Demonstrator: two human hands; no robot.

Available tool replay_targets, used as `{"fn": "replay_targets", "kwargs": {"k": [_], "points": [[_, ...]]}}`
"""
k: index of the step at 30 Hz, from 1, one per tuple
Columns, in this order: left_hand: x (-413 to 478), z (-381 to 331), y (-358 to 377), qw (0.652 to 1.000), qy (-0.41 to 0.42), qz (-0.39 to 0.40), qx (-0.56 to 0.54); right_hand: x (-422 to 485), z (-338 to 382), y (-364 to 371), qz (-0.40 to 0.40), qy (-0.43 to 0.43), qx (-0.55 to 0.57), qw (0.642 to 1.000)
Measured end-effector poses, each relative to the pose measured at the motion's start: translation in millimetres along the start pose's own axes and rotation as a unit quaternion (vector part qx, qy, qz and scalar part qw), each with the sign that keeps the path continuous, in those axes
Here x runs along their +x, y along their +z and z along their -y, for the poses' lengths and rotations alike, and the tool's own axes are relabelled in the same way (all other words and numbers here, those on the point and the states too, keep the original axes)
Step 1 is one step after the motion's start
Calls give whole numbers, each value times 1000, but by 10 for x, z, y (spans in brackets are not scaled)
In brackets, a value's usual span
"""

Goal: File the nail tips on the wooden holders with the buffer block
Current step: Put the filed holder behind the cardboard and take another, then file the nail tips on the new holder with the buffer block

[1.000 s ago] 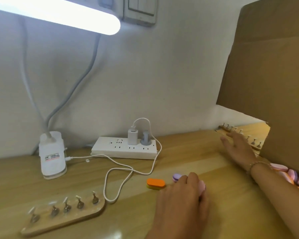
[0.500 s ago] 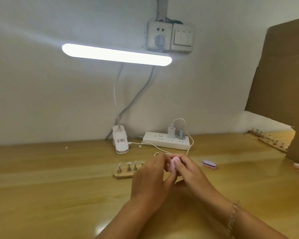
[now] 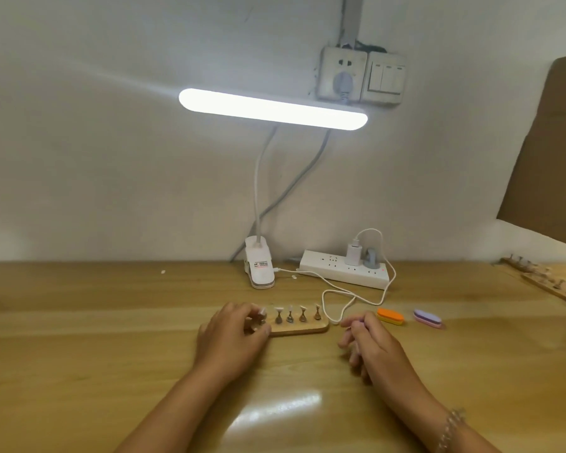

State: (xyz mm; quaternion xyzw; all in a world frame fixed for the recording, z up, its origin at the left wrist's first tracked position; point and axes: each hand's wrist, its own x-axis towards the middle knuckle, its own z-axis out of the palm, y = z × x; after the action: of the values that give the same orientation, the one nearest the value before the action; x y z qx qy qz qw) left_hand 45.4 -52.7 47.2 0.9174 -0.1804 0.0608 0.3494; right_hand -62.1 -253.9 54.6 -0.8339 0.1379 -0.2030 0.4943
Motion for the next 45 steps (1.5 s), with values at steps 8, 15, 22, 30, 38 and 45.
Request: {"fn": "replay_targets", "kwargs": {"k": [8, 15, 22, 30, 38, 45], "points": [[-17, 42, -55, 998, 18, 9, -57, -48, -30, 74, 27, -123, -395, 910], [-165, -3, -34, 996, 79, -39, -4, -89, -1, 72, 29, -148, -402, 903], [-394, -168, 14, 980, 152, 62, -116, -176, 34, 90, 34, -209, -319, 924], [-438, -100, -32, 968, 154, 91, -175, -311, 69, 143, 76, -300, -175, 935], [-437, -82, 5, 967, 203, 95, -120, -287, 85, 176, 94, -276, -161, 943], [-425, -76, -7, 967, 206, 101, -108, -256, 94, 161, 46, -282, -157, 945]]}}
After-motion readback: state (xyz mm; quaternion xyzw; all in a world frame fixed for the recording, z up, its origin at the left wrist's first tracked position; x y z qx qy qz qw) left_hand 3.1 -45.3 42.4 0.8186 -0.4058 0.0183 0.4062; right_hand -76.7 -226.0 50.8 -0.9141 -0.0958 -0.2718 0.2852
